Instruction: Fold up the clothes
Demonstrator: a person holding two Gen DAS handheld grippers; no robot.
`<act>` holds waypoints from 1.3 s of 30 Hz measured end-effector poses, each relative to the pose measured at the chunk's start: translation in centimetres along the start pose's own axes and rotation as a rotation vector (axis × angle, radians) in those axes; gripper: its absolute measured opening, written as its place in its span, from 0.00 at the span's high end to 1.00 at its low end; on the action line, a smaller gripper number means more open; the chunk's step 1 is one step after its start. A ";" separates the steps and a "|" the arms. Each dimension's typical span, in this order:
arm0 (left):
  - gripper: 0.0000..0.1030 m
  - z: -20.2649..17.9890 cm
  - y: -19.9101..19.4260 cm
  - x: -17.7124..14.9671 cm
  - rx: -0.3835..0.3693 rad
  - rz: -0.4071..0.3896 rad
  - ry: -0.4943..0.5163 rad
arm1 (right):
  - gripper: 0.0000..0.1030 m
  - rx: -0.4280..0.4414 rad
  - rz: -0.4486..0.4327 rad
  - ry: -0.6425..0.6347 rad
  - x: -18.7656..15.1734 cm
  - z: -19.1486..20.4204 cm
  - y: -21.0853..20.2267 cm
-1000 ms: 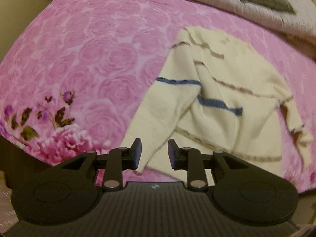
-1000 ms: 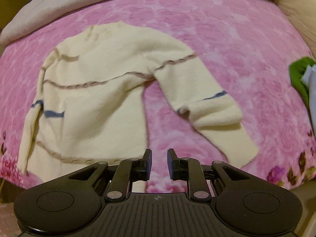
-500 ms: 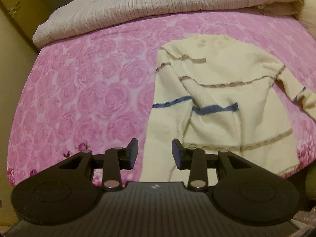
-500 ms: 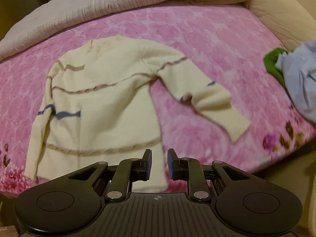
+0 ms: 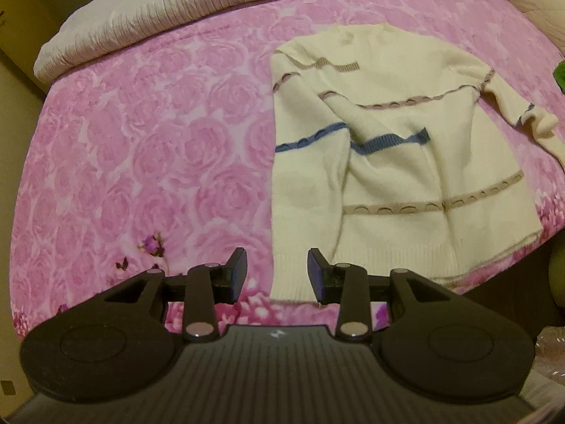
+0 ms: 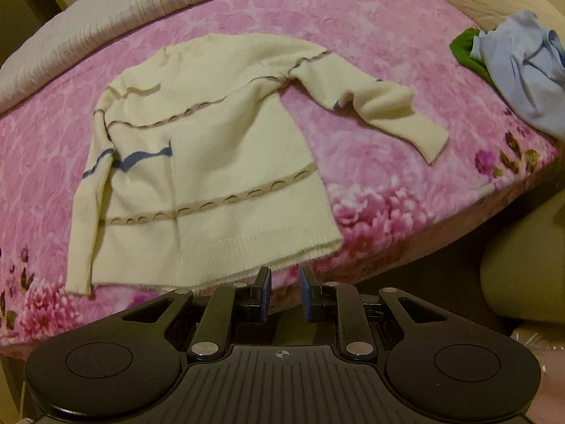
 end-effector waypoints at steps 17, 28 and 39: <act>0.65 3.7 8.1 -7.7 -0.191 0.187 -0.665 | 0.78 0.036 0.139 -0.125 3.2 -3.6 8.6; 0.65 4.2 16.5 -13.7 -0.301 0.225 -1.235 | 0.76 0.029 0.235 -0.148 0.9 -4.0 15.3; 0.98 6.0 18.1 -10.9 -0.244 0.064 -1.017 | 0.74 -0.020 0.237 -0.046 -1.3 -2.0 17.4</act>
Point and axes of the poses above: each gripper's, at about its wrist camera, not at the fingertips, and y roughly the way its jaws point, z to its left, x to its top, the point moved 1 cm from there along y, roughly the way its jaws point, and after that the axes turned 6 degrees about x, right-handed, at the moved point
